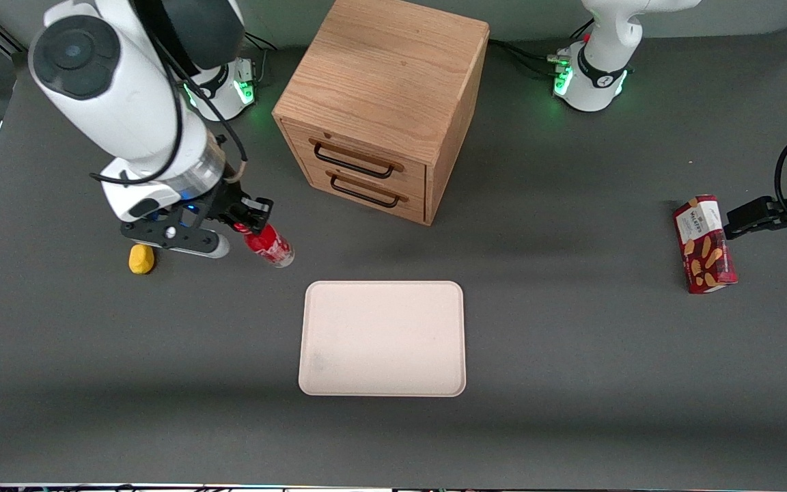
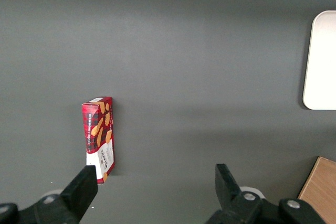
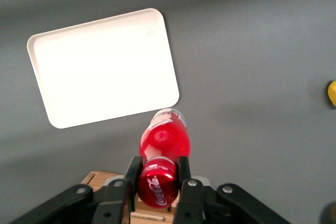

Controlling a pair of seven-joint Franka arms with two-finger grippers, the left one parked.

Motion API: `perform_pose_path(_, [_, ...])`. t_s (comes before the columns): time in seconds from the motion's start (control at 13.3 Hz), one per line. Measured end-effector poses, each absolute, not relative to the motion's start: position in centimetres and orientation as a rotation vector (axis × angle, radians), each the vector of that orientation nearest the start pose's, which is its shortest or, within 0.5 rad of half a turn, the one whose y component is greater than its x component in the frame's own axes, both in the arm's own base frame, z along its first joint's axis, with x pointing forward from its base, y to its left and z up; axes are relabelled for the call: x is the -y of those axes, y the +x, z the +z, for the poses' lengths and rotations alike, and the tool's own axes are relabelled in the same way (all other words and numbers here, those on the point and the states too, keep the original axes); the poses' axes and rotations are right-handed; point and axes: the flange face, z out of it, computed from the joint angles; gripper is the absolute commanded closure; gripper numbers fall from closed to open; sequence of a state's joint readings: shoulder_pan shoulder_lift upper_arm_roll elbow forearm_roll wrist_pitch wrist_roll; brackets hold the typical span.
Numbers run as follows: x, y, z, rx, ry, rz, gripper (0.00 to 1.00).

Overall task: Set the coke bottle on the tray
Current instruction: 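Carry the held bottle toward the white tray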

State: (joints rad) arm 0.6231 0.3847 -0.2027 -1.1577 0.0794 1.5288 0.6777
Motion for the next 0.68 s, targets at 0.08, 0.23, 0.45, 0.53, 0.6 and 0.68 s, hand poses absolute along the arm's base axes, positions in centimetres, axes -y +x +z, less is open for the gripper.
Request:
perform_pose_path(0.08, [-30.7,59.2,57.5,-0.382,-3.125,0.020,1.00])
perform_pose_path(0.23, [-31.4,60.5,54.9,-0.391,-3.131,0.013,1.00])
perform_pose_path(0.45, [-32.6,63.1,49.9,-0.398,-3.129,-0.035,1.00])
perform_pose_path(0.53, [-32.9,63.8,48.3,-0.400,-3.127,-0.052,1.00])
perform_pose_path(0.6, [-33.1,64.5,46.9,-0.402,-3.125,-0.070,1.00])
perform_pose_path(0.68, [-33.2,65.2,45.7,-0.405,-3.120,-0.091,1.00])
